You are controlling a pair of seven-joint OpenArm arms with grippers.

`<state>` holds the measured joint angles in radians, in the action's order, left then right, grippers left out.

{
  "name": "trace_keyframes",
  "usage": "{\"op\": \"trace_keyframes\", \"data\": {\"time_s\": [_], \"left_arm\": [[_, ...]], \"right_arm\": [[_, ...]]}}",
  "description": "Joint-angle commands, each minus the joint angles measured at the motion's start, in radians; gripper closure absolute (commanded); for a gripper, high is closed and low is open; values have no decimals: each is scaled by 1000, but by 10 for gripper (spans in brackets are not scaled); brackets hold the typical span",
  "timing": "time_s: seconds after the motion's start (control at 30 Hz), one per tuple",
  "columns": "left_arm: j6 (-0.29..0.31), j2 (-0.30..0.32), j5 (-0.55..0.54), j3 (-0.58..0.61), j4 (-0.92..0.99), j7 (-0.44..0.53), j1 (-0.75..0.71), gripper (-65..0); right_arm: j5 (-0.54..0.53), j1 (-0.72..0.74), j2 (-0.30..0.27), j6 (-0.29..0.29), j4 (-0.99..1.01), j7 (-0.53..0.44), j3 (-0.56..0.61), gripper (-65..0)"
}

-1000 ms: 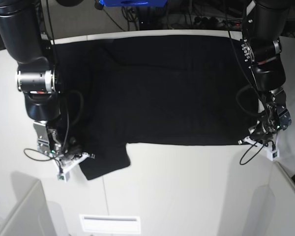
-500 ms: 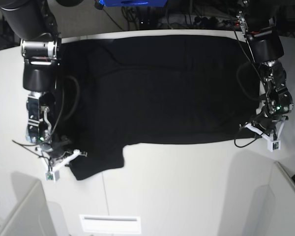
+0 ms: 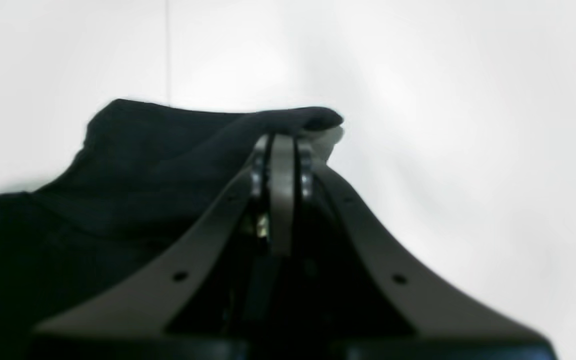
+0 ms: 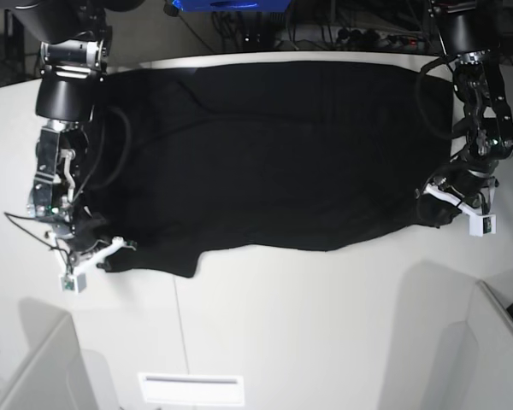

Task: Fold the T-shirt properly
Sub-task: 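Lift the hem and fold it over toward the collar edge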

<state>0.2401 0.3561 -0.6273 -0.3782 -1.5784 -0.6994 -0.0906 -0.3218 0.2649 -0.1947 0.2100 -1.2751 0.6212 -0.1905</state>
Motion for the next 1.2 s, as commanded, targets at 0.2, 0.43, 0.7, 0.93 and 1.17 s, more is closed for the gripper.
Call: {"op": "trace_keyframes", "data": {"time_s": [0.2, 0.43, 0.7, 0.93, 1.17], "left_arm": [[11, 8, -41, -144, -221, -139, -65, 0], [11, 13, -41, -183, -274, -208, -102, 0], [11, 14, -41, -183, -291, -207, -160, 0], [12, 8, -42, -183, -365, -210, -219, 0], [12, 8, -47, -224, -368, -210, -249, 0]], "right_arm": [[-6, -74, -16, 3, -142, -13, -31, 0], [-7, -169, -15, 1, -254, -5, -70, 0], [-7, -244, -13, 6, -355, 78, -142, 0], [-7, -322, -13, 6, -502, 153, -142, 0], [-6, -372, -15, 6, -624, 260, -154, 0]]}}
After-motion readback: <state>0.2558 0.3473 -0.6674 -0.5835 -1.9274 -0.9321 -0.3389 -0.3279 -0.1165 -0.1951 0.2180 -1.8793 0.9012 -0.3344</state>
